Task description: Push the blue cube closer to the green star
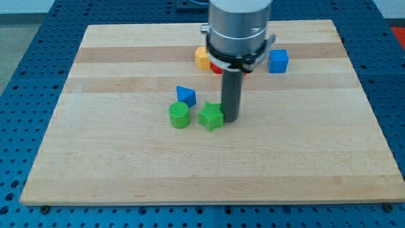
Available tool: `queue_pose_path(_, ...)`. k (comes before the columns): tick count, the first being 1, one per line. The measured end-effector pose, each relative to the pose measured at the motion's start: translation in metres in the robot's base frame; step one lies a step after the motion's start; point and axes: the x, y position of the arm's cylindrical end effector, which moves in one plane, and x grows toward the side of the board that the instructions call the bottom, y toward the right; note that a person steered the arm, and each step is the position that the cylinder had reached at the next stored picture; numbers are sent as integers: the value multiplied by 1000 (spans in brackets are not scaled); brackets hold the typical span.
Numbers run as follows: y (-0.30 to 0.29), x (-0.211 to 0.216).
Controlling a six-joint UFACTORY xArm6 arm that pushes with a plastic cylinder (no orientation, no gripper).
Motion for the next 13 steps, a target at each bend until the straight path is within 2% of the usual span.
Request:
queue_pose_path(1, -23, 2)
queue_pose_path(2, 4, 2)
queue_pose_path(5, 153, -61)
queue_pose_path(6, 177, -91)
queue_pose_path(8, 177, -156)
queue_pose_path(9, 147, -171)
queue_pose_path(10, 107, -173)
queue_pose_path(11, 99, -172)
queue_pose_path(13, 128, -155)
